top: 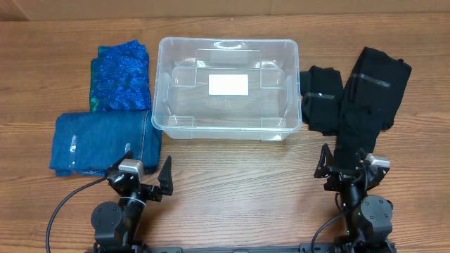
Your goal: Pack container
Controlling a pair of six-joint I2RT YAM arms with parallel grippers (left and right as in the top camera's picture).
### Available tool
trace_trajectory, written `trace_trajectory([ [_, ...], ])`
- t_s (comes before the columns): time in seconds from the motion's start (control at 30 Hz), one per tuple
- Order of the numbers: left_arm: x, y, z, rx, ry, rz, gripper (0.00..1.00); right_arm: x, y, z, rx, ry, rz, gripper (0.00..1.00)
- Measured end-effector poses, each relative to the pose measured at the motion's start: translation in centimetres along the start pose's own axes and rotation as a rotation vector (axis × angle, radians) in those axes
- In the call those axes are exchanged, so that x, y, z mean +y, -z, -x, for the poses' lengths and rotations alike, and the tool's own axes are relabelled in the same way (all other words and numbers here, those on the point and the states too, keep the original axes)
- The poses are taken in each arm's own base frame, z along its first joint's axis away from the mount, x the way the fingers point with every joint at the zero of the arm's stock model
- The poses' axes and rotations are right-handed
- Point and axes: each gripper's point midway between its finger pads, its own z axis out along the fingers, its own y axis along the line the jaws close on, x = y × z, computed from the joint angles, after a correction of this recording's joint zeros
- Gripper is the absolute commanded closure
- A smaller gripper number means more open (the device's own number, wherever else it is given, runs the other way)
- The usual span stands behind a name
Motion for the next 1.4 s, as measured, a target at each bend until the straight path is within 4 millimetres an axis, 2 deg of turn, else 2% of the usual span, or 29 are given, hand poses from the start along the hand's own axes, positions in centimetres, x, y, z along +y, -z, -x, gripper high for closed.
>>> trace_trajectory([
  [0.97, -0.1, 0.0, 0.0, 0.0, 0.01, -0.003, 0.0, 0.0, 0.0, 0.0, 0.0, 0.0, 0.0, 0.0],
  [1.17, -0.3, -0.1, -0.2, 0.01, 0.096, -0.018, 0.0, 0.0, 0.0, 0.0, 0.0, 0.0, 0.0, 0.0],
  [1.4, -1.8, -0.3, -1.3, 0.079, 0.248, -0.104, 0.0, 0.0, 0.0, 0.0, 0.0, 0.0, 0.0, 0.0],
])
